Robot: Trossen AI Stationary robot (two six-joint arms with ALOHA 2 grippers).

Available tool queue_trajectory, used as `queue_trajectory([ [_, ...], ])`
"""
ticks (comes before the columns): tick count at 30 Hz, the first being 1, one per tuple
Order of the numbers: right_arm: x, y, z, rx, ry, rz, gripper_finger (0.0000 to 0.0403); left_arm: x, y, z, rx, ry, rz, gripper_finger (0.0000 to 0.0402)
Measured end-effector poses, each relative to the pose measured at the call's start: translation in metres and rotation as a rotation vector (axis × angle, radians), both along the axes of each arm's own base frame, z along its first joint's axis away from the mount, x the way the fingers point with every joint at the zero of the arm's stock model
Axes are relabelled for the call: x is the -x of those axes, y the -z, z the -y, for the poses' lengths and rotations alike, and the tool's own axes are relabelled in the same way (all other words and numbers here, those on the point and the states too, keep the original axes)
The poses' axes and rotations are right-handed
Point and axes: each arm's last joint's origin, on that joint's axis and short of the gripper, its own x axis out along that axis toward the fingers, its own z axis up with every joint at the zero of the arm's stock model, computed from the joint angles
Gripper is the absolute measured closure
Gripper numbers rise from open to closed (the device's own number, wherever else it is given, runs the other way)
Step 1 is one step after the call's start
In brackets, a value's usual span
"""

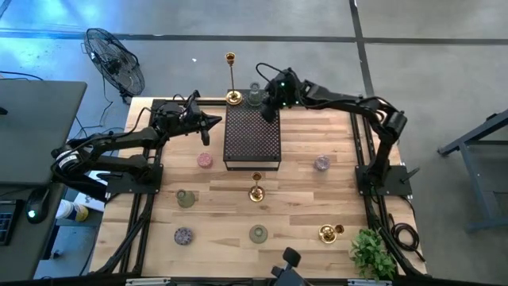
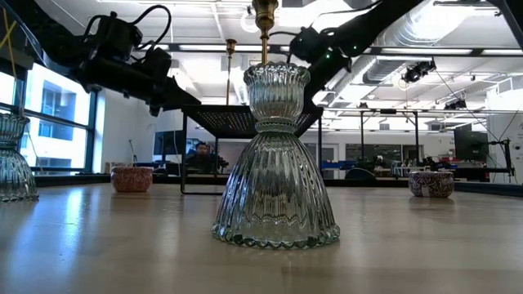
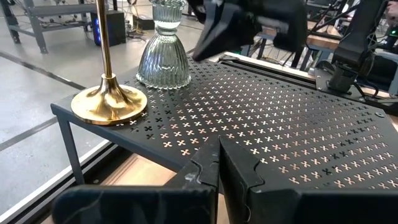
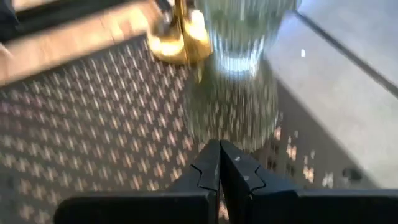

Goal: Pick & Place candle stick holders
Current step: Adjust the green candle holder on the shelf

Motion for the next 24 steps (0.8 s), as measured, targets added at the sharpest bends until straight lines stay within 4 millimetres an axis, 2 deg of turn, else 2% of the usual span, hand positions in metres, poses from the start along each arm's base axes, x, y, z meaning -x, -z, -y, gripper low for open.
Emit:
queue_trajectory([
  [5, -0.003, 0.005, 0.002, 0.002, 0.003, 0.001, 0.0403, 0.0, 0.0, 0.0, 0.001, 0.001, -0.001, 0.0401],
  [15, -0.007, 0.002, 0.005, 0.037, -0.007, 0.062, 0.0403, 0.0, 0.0, 0.0, 0.001, 0.002, -0.001, 0.0401],
  [20, -0.009, 0.013, 0.009, 0.018, -0.009, 0.045, 0.0403, 0.0, 0.0, 0.0, 0.002, 0.002, -0.002, 0.0401],
  [24, -0.009, 0.009, 0.008, 0.025, -0.01, 0.057, 0.0403, 0.0, 0.0, 0.0, 0.003, 0.003, -0.002, 0.0401],
])
